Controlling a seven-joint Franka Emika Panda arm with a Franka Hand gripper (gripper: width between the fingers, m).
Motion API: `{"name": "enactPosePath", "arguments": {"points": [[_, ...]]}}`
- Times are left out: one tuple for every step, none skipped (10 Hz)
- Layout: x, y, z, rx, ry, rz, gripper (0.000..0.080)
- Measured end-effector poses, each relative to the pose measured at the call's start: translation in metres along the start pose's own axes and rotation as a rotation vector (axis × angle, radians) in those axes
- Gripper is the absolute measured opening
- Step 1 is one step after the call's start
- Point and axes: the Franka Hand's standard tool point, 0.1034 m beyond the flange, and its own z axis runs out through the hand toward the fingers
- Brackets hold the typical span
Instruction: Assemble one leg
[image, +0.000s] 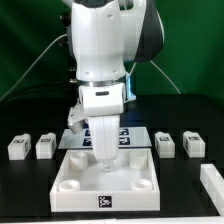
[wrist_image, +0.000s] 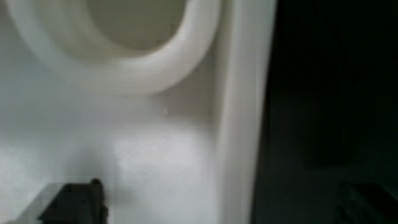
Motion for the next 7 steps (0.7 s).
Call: {"name": "enactPosePath", "arguments": {"points": [[-0.0006, -0.0003, 0.0000, 0.000, 0.000, 0.001, 0.0650], [-0.0008, -0.0005, 0.0002, 0.001, 0.000, 0.002, 0.0517], [-0.0009, -0.0005, 0.0002, 0.001, 0.000, 0.003, 0.0378], [-0.0011, -0.0006, 0.0003, 0.001, 0.000, 0.003, 0.0243], [-0.0012, -0.0006, 0.0003, 0.001, 0.000, 0.004, 0.0243], [-0.0015, -0.0003, 0.0001, 0.000, 0.000, 0.006, 0.0063], [-0.0015, 0.0010, -0.0005, -0.006, 0.000, 0.006, 0.0052]]}}
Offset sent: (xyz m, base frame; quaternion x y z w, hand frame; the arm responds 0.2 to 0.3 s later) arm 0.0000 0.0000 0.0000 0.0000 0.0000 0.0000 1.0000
